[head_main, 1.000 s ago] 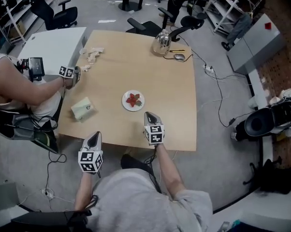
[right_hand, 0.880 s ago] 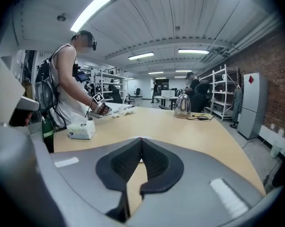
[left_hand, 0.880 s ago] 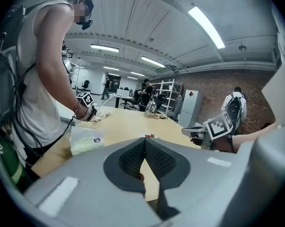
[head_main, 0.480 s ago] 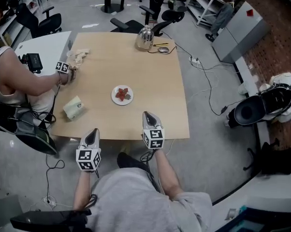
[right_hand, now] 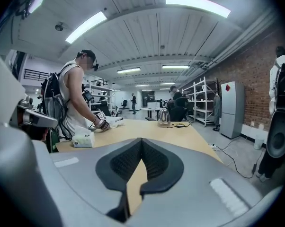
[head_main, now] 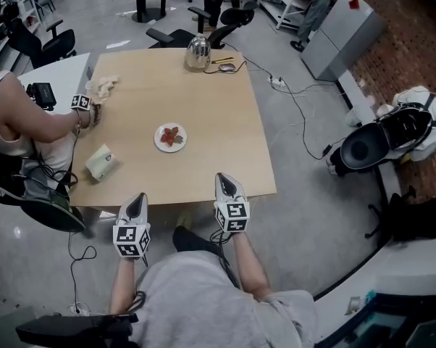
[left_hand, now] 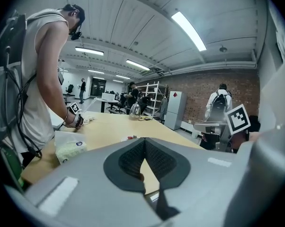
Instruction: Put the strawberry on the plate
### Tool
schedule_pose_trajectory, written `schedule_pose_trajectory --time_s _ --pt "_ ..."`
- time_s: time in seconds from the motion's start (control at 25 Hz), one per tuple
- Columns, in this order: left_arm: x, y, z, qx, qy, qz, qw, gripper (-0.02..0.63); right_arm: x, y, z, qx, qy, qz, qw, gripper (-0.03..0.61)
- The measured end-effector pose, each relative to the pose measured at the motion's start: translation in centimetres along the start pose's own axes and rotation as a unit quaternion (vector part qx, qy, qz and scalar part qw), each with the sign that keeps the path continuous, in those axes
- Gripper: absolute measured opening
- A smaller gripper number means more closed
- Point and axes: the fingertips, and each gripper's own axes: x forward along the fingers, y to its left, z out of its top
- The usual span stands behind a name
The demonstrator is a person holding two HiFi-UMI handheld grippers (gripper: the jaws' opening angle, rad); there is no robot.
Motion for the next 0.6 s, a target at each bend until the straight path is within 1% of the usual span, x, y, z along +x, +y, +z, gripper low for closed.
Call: schedule_pose_trajectory --time_s 0.36,0.48,0.6 --pt "-0.7 -1.4 -0.8 0.003 -0.005 -0.017 0.9998 0.018 -5.4 -0.2 -1.8 0.028 -0.009 -0.026 0.999 0.007" --pt "-1.4 -1.7 -0.6 0.007 -0.009 -0.021 0.9997 0.018 -7.2 0.3 -2.0 0.042 -0.014 -0.027 0.999 0.006" --pt "-2.0 -2.0 -0.6 0.008 -0.009 -0.022 0.9997 0.018 -8.3 0.8 -2.0 0.040 -0.016 -0.029 0.999 0.006"
